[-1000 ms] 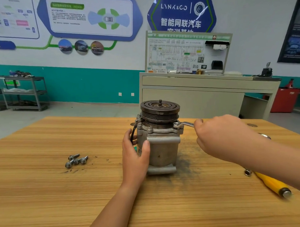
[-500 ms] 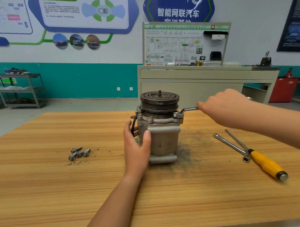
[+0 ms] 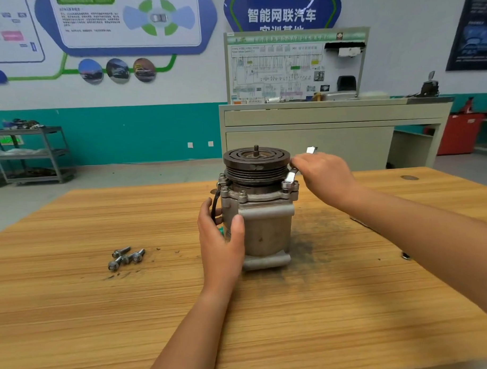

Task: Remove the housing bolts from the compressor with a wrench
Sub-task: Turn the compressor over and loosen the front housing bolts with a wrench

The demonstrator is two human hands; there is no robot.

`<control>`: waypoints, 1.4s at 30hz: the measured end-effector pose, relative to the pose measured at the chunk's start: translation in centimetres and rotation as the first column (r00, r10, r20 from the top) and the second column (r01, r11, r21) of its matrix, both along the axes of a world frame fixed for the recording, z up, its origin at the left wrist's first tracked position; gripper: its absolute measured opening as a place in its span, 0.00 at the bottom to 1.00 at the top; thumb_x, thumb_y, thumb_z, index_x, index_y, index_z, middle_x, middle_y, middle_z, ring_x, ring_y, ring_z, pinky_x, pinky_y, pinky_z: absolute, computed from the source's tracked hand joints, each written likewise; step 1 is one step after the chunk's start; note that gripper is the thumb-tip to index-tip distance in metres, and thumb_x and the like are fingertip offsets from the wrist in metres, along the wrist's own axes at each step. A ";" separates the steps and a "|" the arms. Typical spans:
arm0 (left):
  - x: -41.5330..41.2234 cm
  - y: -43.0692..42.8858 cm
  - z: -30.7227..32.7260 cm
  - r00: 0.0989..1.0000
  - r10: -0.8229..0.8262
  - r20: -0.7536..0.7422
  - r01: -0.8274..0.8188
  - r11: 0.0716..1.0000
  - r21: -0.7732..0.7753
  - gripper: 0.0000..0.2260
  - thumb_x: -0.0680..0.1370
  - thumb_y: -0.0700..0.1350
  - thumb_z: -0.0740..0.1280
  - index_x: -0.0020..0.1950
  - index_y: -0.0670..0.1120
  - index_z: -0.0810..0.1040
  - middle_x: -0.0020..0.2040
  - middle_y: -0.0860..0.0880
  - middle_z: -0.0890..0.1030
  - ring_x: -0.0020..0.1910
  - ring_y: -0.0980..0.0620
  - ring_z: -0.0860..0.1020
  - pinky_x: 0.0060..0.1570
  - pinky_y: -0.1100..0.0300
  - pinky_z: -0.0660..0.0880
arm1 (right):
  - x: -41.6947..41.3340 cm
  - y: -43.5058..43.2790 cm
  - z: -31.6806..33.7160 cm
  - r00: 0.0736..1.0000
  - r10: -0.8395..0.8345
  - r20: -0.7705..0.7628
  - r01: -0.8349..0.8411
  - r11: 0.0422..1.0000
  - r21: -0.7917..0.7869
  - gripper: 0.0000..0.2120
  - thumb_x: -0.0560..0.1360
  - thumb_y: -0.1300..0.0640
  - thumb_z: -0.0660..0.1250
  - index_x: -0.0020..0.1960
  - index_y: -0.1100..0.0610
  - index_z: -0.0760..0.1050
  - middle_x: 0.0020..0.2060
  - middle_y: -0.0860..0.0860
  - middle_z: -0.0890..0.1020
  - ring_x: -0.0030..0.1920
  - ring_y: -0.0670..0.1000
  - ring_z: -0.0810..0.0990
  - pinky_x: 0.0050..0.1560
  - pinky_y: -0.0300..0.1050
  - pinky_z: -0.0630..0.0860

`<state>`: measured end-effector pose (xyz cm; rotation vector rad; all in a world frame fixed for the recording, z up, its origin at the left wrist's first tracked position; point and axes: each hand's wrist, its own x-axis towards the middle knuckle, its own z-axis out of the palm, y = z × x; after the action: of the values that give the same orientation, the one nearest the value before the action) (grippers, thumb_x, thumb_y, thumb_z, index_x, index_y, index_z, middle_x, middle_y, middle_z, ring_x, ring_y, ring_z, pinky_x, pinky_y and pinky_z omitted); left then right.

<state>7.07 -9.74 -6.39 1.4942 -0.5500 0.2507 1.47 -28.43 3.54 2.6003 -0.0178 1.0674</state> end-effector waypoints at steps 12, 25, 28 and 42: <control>-0.2 0.0 0.2 1.000 0.000 -0.012 0.000 1.000 -0.003 0.32 0.71 0.57 0.59 0.74 0.50 0.56 0.68 0.48 0.68 0.66 0.51 0.68 0.66 0.46 0.67 | -9.0 3.6 1.7 0.996 0.025 -0.089 0.044 0.718 0.695 0.16 0.77 0.62 0.56 0.62 0.51 0.72 0.30 0.48 0.72 0.28 0.47 0.69 0.27 0.41 0.63; -0.3 0.1 0.2 1.000 -0.006 -0.011 0.005 1.000 -0.004 0.33 0.71 0.58 0.59 0.74 0.52 0.55 0.67 0.48 0.68 0.66 0.50 0.68 0.65 0.45 0.69 | -8.6 7.5 2.6 0.827 -0.372 -0.420 0.460 0.879 0.126 0.15 0.75 0.63 0.54 0.58 0.53 0.71 0.32 0.48 0.69 0.31 0.48 0.68 0.26 0.41 0.65; -0.3 0.0 0.2 1.000 -0.002 -0.013 0.002 1.000 -0.011 0.33 0.71 0.58 0.59 0.74 0.51 0.55 0.68 0.48 0.68 0.66 0.51 0.68 0.65 0.46 0.68 | -8.8 9.5 3.3 0.786 -0.445 -0.430 0.469 0.881 -0.056 0.13 0.75 0.66 0.55 0.56 0.57 0.71 0.31 0.49 0.67 0.32 0.50 0.69 0.28 0.41 0.64; -0.5 -0.2 0.1 1.000 0.000 -0.020 -0.001 0.999 -0.035 0.33 0.71 0.57 0.59 0.74 0.49 0.56 0.68 0.48 0.68 0.66 0.52 0.68 0.66 0.47 0.67 | -8.6 9.4 4.4 0.718 -0.533 -0.448 0.408 0.844 -0.350 0.10 0.76 0.67 0.57 0.56 0.59 0.68 0.28 0.50 0.61 0.25 0.49 0.59 0.22 0.41 0.57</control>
<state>6.59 -9.92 -6.25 1.4618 -0.5266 0.2444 -7.09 -19.08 7.90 2.3856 -0.3909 0.1347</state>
